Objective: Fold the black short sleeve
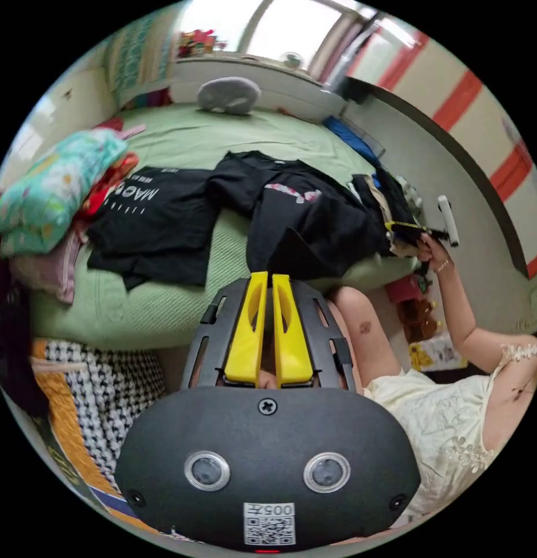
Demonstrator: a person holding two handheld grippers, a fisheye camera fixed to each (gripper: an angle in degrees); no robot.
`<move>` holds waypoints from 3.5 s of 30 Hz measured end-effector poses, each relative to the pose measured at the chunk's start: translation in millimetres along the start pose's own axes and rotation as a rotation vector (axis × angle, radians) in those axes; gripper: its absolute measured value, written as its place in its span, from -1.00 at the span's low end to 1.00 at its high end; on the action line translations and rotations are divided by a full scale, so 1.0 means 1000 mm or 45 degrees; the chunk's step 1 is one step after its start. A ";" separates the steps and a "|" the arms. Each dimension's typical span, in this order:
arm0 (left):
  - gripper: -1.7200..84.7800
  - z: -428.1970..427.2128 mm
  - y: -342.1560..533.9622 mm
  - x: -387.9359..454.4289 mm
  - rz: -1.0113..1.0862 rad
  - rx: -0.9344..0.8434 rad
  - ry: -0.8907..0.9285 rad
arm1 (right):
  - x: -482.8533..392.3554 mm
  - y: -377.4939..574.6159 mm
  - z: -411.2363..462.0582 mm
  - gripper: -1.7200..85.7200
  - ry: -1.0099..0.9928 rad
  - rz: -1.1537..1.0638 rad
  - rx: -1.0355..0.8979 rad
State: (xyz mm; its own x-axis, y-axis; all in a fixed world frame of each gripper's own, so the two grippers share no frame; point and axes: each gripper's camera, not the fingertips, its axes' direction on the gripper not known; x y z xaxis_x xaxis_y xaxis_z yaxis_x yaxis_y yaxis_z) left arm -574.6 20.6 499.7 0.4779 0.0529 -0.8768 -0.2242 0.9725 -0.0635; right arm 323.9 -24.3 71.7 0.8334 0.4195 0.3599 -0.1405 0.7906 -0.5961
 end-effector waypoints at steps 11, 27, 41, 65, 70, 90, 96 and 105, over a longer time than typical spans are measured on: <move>-0.94 -0.011 0.057 -0.044 -0.090 0.005 0.008 | 0.000 0.067 0.055 -0.75 0.015 0.068 -0.128; -0.94 -0.108 0.091 -0.042 -0.004 0.231 0.075 | -0.016 0.104 -0.057 -1.00 -0.193 -0.019 0.082; -0.93 -0.138 0.184 -0.042 -0.118 0.062 -0.009 | -0.041 0.179 -0.129 -1.00 -0.302 -0.212 -0.161; -0.75 0.062 -0.165 -0.004 0.003 -0.006 -0.213 | -0.128 -0.093 0.071 -0.81 0.130 -0.259 0.057; -0.70 0.119 -0.244 -0.010 0.047 -0.069 -0.283 | -0.116 -0.170 0.131 -0.79 0.190 -0.228 0.024; -0.94 0.177 -0.367 0.006 -0.001 -0.018 -0.441 | -0.113 -0.297 0.180 -0.98 0.141 -0.214 0.055; -0.95 0.182 -0.394 -0.017 -0.296 0.138 -0.456 | -0.139 -0.346 0.190 -0.95 0.266 -0.036 0.136; -0.96 0.179 -0.296 0.049 0.116 0.098 -0.416 | -0.190 -0.207 0.183 -0.95 0.196 -0.372 0.053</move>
State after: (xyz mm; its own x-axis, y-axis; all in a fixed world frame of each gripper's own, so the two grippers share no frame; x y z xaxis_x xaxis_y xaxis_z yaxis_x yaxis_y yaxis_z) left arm -332.5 -224.0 560.7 0.7083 0.1982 -0.6775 -0.2199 0.9740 0.0549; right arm 96.4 -186.2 258.5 0.9122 0.1029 0.3967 0.0968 0.8864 -0.4526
